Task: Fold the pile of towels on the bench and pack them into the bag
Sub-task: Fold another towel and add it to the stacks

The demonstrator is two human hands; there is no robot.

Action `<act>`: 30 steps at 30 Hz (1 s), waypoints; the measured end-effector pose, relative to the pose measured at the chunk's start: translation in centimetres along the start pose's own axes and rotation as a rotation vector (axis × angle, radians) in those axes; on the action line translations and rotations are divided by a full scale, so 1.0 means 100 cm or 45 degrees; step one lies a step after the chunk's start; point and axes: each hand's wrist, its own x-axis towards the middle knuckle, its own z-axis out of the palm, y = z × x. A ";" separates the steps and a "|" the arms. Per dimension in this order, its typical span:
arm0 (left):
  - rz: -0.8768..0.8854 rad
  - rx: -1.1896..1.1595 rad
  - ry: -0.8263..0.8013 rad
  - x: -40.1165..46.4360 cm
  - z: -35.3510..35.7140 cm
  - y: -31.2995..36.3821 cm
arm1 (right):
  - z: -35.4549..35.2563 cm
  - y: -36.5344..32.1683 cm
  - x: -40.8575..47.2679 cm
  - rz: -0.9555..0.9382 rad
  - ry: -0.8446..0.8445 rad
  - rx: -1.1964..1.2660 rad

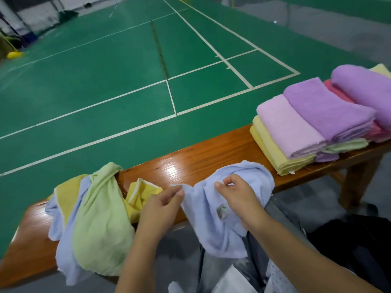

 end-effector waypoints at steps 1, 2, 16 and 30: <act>0.039 -0.001 0.115 0.001 -0.006 -0.001 | -0.003 -0.001 0.002 -0.044 0.048 0.038; 0.054 -0.077 0.239 0.002 -0.011 -0.001 | -0.008 -0.003 0.006 -0.089 0.098 0.068; 0.513 -0.733 0.521 -0.015 -0.002 0.075 | -0.018 -0.075 -0.011 -0.592 0.195 0.142; -0.162 -1.311 0.156 -0.025 0.038 0.044 | 0.010 -0.024 -0.019 0.128 -0.258 0.343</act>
